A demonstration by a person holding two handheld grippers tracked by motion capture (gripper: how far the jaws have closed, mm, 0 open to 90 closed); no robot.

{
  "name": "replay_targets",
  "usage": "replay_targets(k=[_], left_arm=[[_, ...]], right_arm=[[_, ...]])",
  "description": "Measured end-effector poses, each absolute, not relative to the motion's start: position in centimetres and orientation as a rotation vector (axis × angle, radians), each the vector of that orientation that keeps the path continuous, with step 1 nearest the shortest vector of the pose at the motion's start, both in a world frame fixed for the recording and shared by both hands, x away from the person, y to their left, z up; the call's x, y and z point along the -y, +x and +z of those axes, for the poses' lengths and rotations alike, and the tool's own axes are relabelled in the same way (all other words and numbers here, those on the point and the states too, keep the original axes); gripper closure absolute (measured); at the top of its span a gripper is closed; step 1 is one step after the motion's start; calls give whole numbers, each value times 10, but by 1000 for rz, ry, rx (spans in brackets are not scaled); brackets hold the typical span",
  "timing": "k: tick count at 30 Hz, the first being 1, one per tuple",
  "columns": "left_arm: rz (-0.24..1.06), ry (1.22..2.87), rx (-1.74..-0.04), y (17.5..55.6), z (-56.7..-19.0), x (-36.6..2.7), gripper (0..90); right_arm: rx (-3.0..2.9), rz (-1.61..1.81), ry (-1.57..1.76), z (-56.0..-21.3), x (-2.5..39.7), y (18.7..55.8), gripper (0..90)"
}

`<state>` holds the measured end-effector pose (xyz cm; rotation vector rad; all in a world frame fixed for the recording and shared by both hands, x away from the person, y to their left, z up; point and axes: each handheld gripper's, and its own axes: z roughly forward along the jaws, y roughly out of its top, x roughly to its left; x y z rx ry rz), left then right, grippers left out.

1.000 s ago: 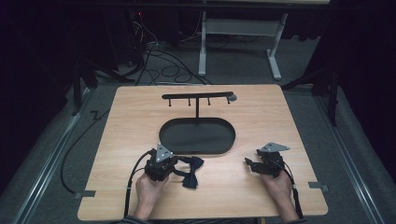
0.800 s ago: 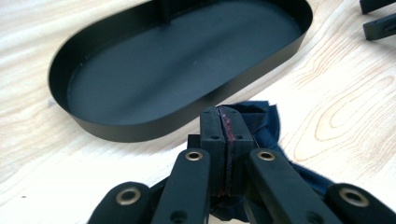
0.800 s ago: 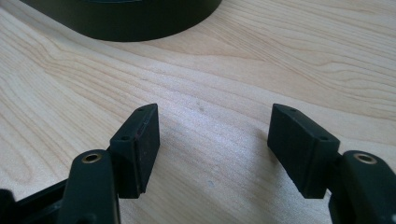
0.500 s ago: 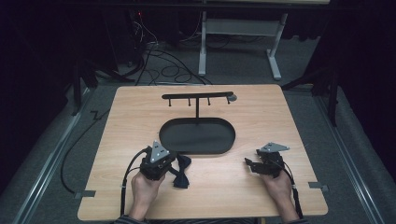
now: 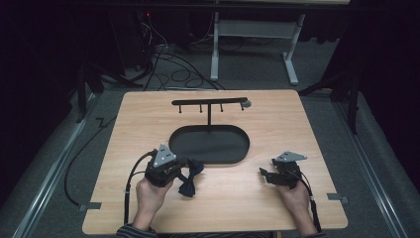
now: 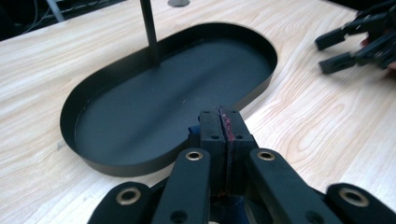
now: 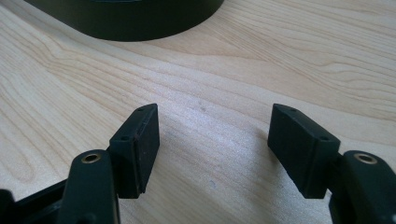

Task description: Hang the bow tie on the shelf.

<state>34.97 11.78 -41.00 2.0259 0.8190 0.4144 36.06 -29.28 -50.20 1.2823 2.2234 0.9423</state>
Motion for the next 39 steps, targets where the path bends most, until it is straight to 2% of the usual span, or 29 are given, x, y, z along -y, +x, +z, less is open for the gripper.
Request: replay_targets(k=[27, 39], left_arm=[[503, 1988, -819, 373, -368, -138, 888], [489, 2017, -827, 390, -363, -132, 888]], right_arm=[[-2223, 944, 1283, -502, 293, 361, 352], [-2225, 943, 1281, -502, 293, 361, 351]])
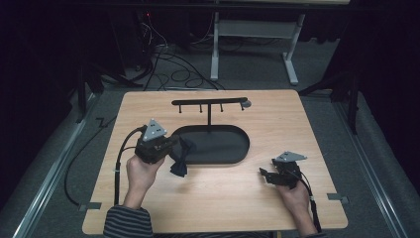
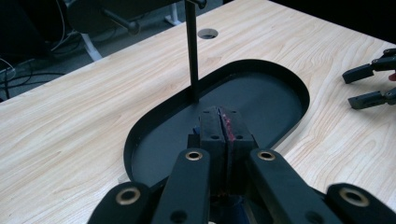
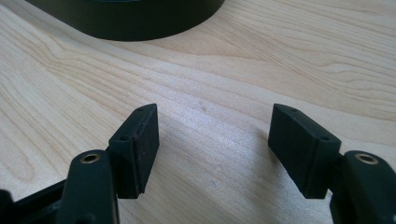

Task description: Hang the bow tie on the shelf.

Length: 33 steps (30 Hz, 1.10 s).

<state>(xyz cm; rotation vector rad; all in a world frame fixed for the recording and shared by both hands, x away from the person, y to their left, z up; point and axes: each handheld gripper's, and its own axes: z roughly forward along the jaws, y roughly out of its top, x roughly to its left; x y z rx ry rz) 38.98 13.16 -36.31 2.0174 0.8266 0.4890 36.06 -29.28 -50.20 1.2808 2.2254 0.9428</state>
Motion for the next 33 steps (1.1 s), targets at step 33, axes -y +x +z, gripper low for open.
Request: replay_targets(k=[33], left_arm=[[590, 2095, -820, 425, -337, -114, 886]], right_arm=[[-2228, 944, 1276, -502, 293, 361, 350]])
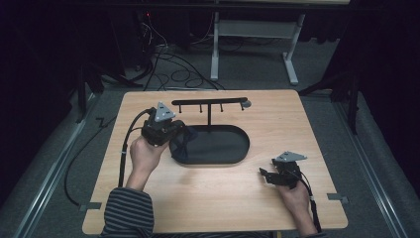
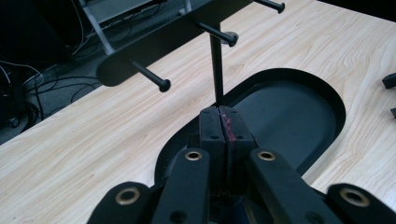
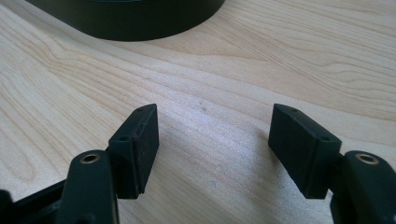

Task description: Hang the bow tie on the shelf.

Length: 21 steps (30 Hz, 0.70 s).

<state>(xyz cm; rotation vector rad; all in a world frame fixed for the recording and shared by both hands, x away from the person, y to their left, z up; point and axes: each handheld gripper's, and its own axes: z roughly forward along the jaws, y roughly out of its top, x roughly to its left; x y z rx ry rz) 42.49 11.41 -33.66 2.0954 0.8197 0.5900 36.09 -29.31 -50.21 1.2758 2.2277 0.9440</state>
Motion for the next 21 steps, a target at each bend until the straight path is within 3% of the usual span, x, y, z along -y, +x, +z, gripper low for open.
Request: replay_targets(k=[21], left_arm=[[644, 2081, -836, 440, -319, -113, 887]], right_arm=[[-2228, 945, 1276, -502, 293, 361, 349]])
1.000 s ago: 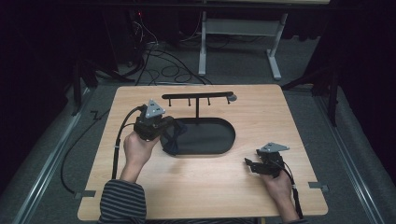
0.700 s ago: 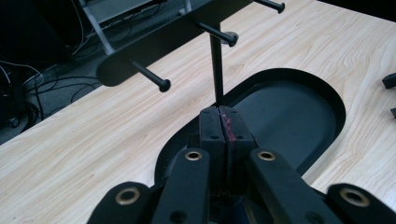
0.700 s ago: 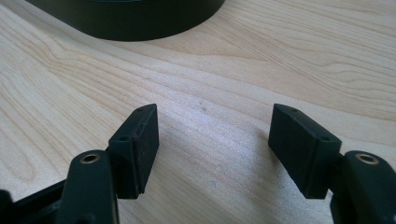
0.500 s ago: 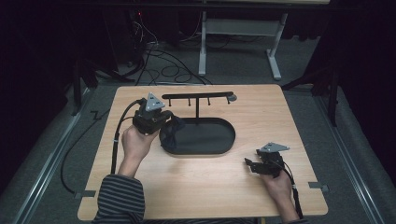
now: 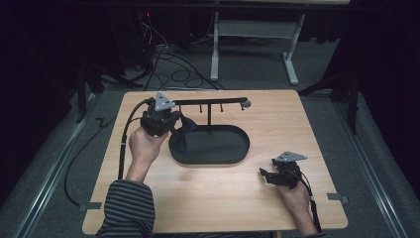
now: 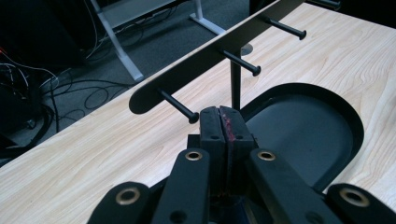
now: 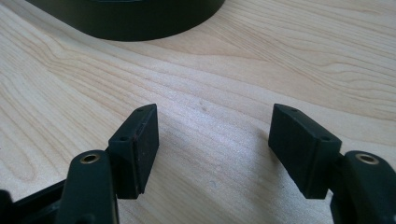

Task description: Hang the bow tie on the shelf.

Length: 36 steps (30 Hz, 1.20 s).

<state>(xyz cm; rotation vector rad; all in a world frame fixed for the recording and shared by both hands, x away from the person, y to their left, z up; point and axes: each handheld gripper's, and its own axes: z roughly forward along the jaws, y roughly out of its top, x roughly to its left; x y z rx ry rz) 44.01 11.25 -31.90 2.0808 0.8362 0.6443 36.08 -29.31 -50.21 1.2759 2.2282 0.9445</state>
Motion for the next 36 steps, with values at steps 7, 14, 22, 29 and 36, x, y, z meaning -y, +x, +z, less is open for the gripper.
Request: replay_targets(k=[7, 14, 22, 29, 36], left_arm=[[654, 2082, -832, 447, -318, -110, 886], [669, 2084, -841, 456, -315, -106, 886], [642, 2068, -889, 467, -320, -108, 886], [645, 2060, -893, 473, -325, -106, 884], [659, 2039, -915, 478, -326, -109, 872]], right_arm=[[-2227, 944, 1278, -502, 293, 361, 349], [-2227, 943, 1279, -502, 293, 361, 349], [-2227, 943, 1279, -502, 293, 361, 349], [-2227, 943, 1279, -502, 293, 361, 349], [-2226, 945, 1281, -502, 293, 361, 349]])
